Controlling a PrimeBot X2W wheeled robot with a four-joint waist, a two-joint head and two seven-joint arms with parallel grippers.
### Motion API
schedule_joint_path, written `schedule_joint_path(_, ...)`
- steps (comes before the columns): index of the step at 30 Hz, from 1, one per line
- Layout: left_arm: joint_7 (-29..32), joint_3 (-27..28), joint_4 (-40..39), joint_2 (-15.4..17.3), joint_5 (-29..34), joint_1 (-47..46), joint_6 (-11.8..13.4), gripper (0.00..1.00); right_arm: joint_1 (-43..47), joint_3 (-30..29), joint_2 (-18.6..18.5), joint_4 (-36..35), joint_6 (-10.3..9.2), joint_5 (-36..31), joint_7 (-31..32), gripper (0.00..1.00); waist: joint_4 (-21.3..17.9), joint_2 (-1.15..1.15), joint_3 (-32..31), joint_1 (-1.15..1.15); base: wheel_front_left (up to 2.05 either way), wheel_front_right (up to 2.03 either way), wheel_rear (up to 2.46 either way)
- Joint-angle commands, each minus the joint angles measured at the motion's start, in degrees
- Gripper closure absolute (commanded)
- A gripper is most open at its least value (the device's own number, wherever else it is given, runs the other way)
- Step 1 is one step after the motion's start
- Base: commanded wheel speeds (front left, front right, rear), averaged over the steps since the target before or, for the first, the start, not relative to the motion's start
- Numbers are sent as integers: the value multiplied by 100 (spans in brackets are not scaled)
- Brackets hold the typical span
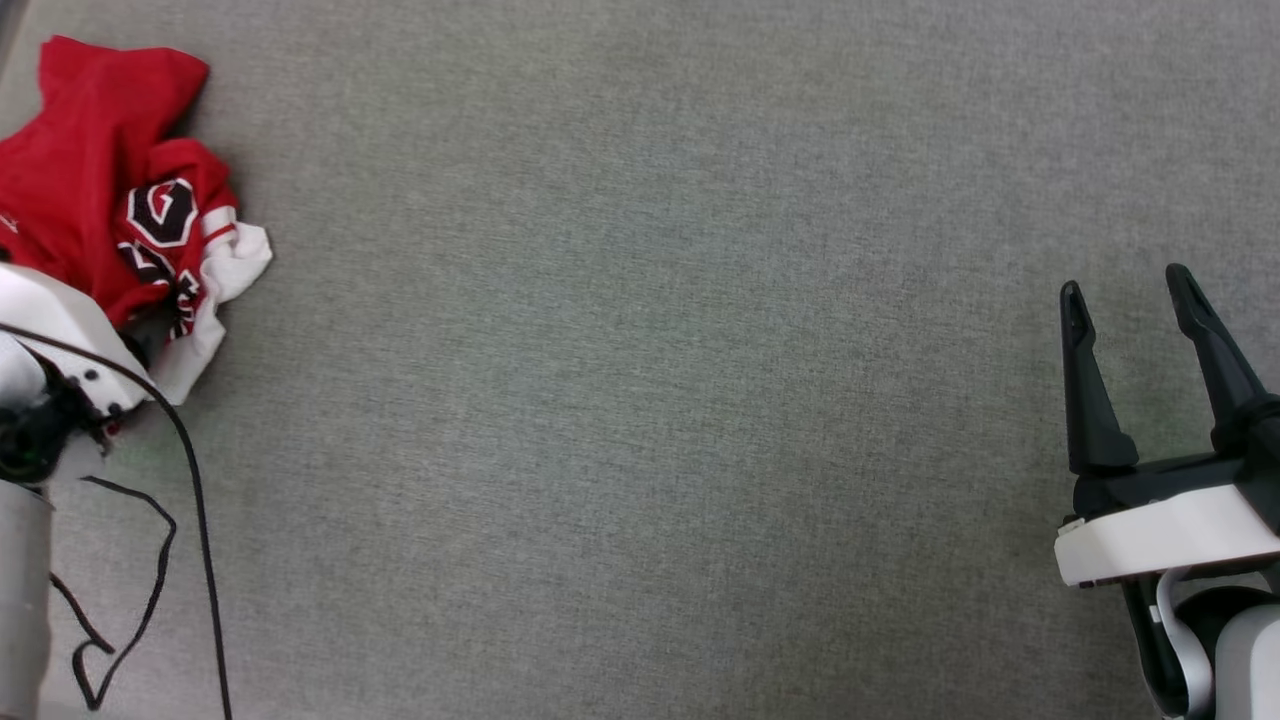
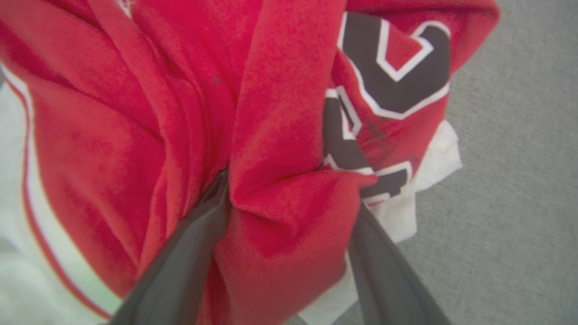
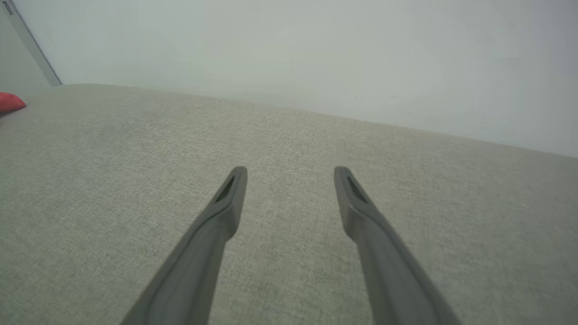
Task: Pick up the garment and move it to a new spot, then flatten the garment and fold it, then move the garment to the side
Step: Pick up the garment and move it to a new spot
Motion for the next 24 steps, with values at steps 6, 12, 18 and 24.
schedule_joint_path(6,230,-239,325,-164,-163,25,-5,100,-166,-19,4,7,-4,-26,-1,0,-72,0,99,-1,0,0,0)
schedule_joint_path(12,-1131,-291,228,-139,71,-81,-13,100,-86,-60,4,94,-4,41,-31,0,-6,0,-253,-1,0,0,0)
schedule_joint_path(18,-2643,-322,202,-215,408,-31,15,100,125,-67,4,233,-4,166,-90,0,93,0,-873,-1,0,0,0)
schedule_joint_path(24,-3732,-488,-44,-316,811,76,163,100,339,-109,4,357,-4,347,-157,0,118,0,-1525,-1,0,0,0)
